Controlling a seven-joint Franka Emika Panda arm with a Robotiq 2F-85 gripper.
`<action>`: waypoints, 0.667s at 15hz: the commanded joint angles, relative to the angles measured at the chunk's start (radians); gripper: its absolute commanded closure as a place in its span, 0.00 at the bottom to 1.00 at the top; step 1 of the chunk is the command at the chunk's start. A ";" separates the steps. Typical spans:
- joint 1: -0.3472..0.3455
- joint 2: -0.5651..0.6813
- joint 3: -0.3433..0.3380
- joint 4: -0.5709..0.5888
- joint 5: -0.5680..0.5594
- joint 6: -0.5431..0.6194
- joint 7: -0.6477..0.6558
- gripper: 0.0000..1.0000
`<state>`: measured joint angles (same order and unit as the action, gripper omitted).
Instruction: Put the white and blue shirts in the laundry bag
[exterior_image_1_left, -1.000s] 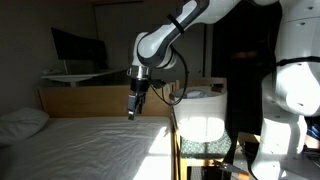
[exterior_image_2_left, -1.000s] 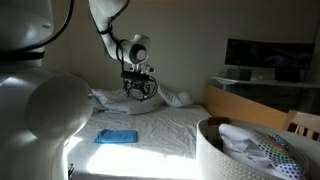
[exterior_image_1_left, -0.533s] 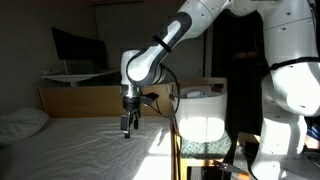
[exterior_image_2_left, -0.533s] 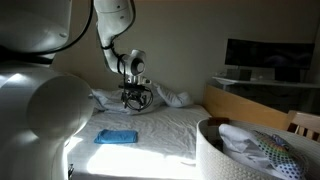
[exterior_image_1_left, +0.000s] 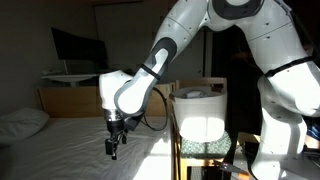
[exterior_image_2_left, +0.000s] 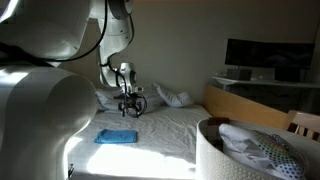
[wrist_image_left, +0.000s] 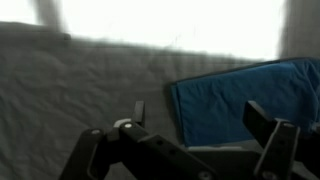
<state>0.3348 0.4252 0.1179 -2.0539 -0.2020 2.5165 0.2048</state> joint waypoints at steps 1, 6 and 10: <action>0.084 0.163 -0.064 0.129 -0.092 -0.007 0.139 0.00; 0.134 0.388 -0.082 0.351 -0.040 -0.177 0.185 0.00; 0.152 0.533 -0.082 0.542 -0.013 -0.303 0.219 0.00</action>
<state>0.4636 0.8624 0.0462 -1.6566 -0.2430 2.3061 0.3894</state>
